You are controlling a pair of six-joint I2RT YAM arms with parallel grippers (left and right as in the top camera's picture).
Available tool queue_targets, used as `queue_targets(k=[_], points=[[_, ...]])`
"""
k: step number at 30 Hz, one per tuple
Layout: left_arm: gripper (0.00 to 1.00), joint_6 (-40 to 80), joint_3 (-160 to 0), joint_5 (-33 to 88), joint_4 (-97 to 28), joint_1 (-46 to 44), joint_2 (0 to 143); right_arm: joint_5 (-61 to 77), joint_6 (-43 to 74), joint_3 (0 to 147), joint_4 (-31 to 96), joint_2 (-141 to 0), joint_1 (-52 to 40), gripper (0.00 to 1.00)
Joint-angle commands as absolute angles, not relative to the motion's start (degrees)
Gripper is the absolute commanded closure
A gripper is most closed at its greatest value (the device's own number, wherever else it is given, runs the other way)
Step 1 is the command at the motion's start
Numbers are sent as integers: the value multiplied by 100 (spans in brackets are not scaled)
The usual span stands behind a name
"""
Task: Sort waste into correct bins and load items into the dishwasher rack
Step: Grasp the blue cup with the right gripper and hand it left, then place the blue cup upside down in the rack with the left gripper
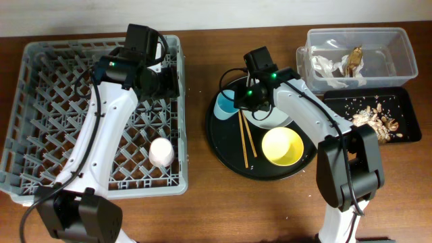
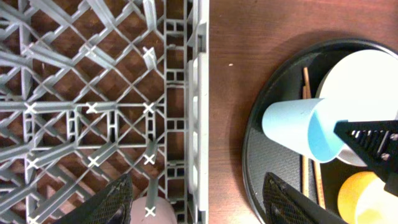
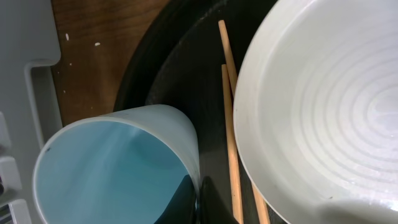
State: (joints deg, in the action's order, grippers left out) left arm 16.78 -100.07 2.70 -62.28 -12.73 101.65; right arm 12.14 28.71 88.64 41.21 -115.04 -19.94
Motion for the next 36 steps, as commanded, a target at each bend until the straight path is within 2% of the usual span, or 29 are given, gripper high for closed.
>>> queue_targets(k=[1,2,4,6,7,10,13,14,18,26,28,36], points=[[34,1737,-10082,659,-6149,-1262,10136,1879,2871,8884,4091,-11515,-1942,96],[33,1734,-10082,867,-6119,-1256,10136,2355,2735,8886,4080,-11399,-1811,96],[19,1715,-10082,1680,-5999,-1238,10136,3892,2182,8884,4086,-10954,-1212,96],[13,1223,-10082,3328,-5699,-1081,10136,5865,1470,8884,4016,-10683,-493,96],[7,1055,-10082,3870,-5586,-1020,10138,6372,1278,8884,3948,-10685,-338,96],[2,329,-10077,5837,-5223,-773,10206,7719,921,8877,3489,-10698,-158,96],[2,-228,-10077,7293,-5098,-692,10689,8361,1004,8879,2886,-10698,-375,96],[3,-233,-10077,7459,-5098,-692,10812,8359,1041,8879,2832,-10698,-395,96],[19,-593,-10077,8855,-5100,-696,11437,8315,1765,8879,1944,-10698,-615,96],[19,-591,-10077,9019,-5103,-696,11539,6834,2049,8877,1859,-10718,-1096,96],[23,-591,-10077,9019,-5103,-696,11539,6510,2196,8877,1846,-10718,-1096,96],[21,-591,-10077,9019,-5103,-696,11539,6228,2456,8877,1551,-10718,-1096,96]])
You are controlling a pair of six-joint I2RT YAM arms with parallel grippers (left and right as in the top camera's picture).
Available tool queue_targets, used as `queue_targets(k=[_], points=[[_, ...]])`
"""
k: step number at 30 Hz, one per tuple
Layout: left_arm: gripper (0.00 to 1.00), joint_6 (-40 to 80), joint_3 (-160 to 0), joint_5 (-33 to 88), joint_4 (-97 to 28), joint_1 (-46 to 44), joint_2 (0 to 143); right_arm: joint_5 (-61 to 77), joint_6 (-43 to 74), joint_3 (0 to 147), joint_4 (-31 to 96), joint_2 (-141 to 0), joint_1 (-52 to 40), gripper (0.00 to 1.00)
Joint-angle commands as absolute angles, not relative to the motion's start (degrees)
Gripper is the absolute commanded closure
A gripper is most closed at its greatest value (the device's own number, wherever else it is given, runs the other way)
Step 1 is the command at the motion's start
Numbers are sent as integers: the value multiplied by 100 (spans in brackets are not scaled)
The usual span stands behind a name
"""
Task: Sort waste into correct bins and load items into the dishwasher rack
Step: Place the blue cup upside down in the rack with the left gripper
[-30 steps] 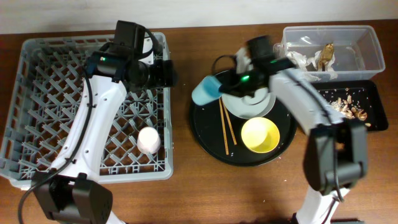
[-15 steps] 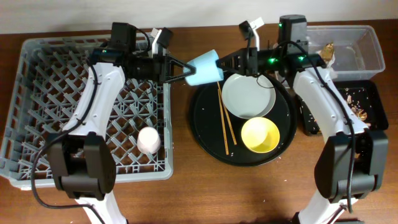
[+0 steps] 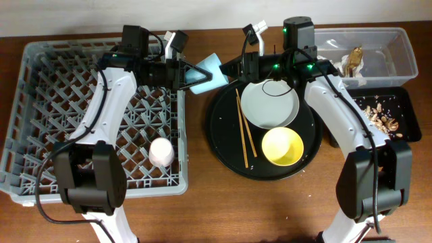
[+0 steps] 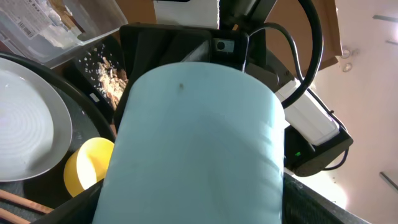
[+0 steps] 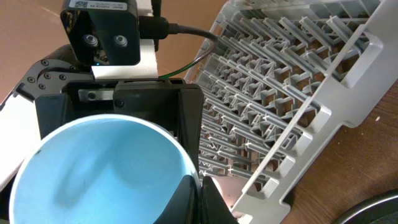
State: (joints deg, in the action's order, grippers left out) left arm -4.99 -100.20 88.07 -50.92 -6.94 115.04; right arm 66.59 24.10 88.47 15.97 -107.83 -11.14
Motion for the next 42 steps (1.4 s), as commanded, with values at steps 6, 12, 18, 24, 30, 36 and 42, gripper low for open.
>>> queue_targets(k=[6,12,18,24,30,36,42], points=[[15,-591,-10077,9019,-5103,-696,11539,6228,2502,8877,1494,-10718,-1085,96],[15,-589,-10077,9017,-5107,-696,11539,6228,2602,8877,1411,-10718,-1081,96],[37,-591,-10077,9017,-5103,-696,11539,6226,2602,8877,1406,-10718,-1081,96],[46,-456,-10077,8589,-5105,-513,11537,6228,2604,8879,1437,-10718,-961,17],[47,-213,-10167,4639,-6219,102,11028,5100,2342,8877,2856,-10718,-666,2],[46,366,-10558,740,-7959,-248,10409,4001,2274,8877,3782,-10718,-672,2],[46,497,-10541,316,-7767,-661,10698,3975,2272,8877,3924,-10720,-672,2]])
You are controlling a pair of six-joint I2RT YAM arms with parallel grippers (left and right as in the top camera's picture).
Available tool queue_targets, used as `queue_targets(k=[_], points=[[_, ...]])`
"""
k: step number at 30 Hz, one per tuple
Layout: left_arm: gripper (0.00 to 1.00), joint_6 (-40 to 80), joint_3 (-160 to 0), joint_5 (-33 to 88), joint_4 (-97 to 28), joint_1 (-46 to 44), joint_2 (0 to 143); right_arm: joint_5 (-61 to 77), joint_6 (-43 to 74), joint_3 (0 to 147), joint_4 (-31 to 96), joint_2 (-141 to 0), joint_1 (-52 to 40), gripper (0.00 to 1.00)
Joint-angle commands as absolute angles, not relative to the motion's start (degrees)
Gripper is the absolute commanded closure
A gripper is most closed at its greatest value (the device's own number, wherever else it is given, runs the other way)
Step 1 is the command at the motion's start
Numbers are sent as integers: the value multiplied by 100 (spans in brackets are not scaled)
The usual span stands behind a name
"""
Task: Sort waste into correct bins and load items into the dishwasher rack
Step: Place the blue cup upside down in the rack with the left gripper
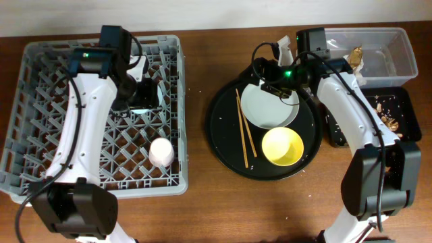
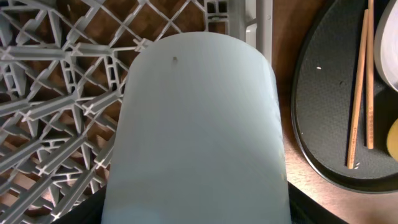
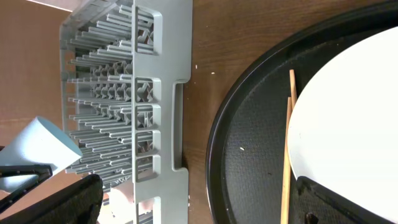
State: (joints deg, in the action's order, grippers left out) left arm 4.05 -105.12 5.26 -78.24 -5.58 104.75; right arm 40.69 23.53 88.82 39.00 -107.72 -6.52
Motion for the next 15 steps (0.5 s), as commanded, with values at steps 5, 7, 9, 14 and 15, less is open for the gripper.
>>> queue_targets(k=[5,7,9,14,15], points=[[46,517,-10541,316,-7743,-967,11214,3712,2274,8877,4101,-10720,-672,1],[46,517,-10534,314,-7741,-974,11417,3715,2274,8877,4119,-10720,-672,2],[46,517,-10523,314,-7747,-976,11544,3715,2274,8877,4119,-10720,-672,2],[46,517,-10506,145,-7830,-974,11732,3715,2274,8877,4121,-10720,-672,2],[36,517,-10506,143,-7830,-974,11732,3715,2274,8877,4121,-10720,-672,2]])
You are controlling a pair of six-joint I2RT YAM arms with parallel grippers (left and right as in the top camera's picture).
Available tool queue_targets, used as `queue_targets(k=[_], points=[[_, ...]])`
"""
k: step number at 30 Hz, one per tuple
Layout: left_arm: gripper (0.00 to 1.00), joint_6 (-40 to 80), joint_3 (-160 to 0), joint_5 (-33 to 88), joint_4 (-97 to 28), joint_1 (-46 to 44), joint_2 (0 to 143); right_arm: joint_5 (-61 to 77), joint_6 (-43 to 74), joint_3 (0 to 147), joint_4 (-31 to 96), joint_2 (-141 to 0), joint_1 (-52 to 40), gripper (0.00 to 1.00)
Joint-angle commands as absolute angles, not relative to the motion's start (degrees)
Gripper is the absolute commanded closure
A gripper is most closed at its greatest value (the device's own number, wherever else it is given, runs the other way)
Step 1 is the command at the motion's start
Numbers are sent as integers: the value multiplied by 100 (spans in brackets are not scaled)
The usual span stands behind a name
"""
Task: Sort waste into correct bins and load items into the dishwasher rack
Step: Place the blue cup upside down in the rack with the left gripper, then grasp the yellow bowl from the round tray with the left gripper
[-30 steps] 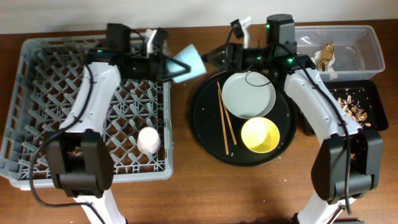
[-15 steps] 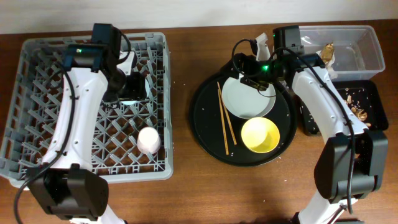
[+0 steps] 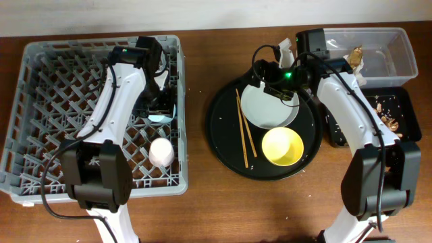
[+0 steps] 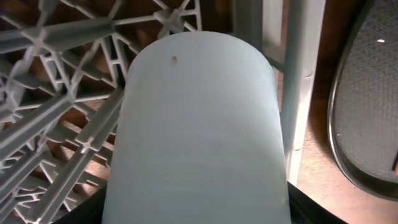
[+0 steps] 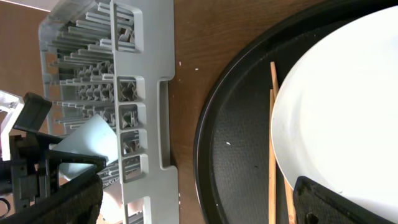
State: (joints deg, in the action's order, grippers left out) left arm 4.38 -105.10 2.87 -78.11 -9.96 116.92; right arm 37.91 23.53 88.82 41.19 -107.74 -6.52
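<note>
A light blue cup (image 4: pixel 199 124) fills the left wrist view, with my left gripper (image 4: pixel 199 208) shut on it. From overhead the left gripper (image 3: pixel 160 108) holds the cup (image 3: pixel 160 117) low among the tines at the right side of the grey dishwasher rack (image 3: pixel 40 54). My right gripper (image 3: pixel 264 75) hangs open over the white plate (image 3: pixel 270 108) on the round black tray (image 3: pixel 223 145). In the right wrist view that gripper (image 5: pixel 199 205) has nothing between its fingers, and the cup (image 5: pixel 93 146) shows far off in the rack (image 5: pixel 134 93).
A pale upturned cup (image 3: pixel 160 152) stands in the rack near its front right. On the black tray lie two wooden chopsticks (image 3: pixel 244 138) and a yellow bowl (image 3: pixel 282 146). A clear bin (image 3: pixel 398 47) with scraps and a black tray of food waste (image 3: pixel 405 101) sit at the far right.
My left gripper has moved with the blue cup from above the rack's upper middle to its right edge and lower among the tines. The right gripper has barely moved.
At first my right gripper was shut on the blue cup's rim on the black tray, with the left open over the rack's edge. Then both grippers met at the cup in the air. Later the left held it over the rack, the right open above the plate.
</note>
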Motion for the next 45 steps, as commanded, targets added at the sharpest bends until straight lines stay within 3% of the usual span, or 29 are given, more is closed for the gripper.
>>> queue_targets(k=[1,2,3,11,15,20,24,29,30,32,36,40,43,45], points=[[25,517,-10506,143,-7830,-974,11732,3715,2274,8877,4121,-10720,-672,1],[7,515,-10506,143,-7832,-974,11732,3715,2274,8877,4121,-10720,-672,2],[1,515,-10506,145,-7828,-969,11732,3715,2274,8877,4121,-10720,-672,2],[1,515,-11413,576,-7915,-978,11730,3634,1970,8882,4143,-10707,-644,0],[1,510,-11961,1059,-7708,-1243,11730,2840,1820,8886,4681,-10545,-506,13],[8,517,-11891,1219,-6838,-2285,11743,1199,1828,8886,5323,-9817,-458,15],[10,1164,-11891,764,-6643,-2943,12121,1070,1999,8884,5723,-9485,228,15],[11,1420,-11891,768,-6158,-3162,12870,1002,1927,8877,6114,-9498,565,15],[20,1437,-11891,768,-5964,-3162,12949,1002,1927,8871,6139,-9498,565,15],[28,1566,-11891,768,-5398,-3162,13148,1002,1927,8868,6200,-9500,565,15],[29,1586,-11891,792,-4886,-3199,13502,982,1883,8866,6243,-9522,565,15],[29,1581,-11893,1317,-5037,-3354,13537,982,1885,8866,6243,-9708,565,15],[29,1476,-11893,1710,-5859,-3459,13531,980,1885,8866,6237,-9778,565,15],[29,615,-11907,2506,-6506,-3461,13524,980,1885,8866,6219,-9780,565,14]])
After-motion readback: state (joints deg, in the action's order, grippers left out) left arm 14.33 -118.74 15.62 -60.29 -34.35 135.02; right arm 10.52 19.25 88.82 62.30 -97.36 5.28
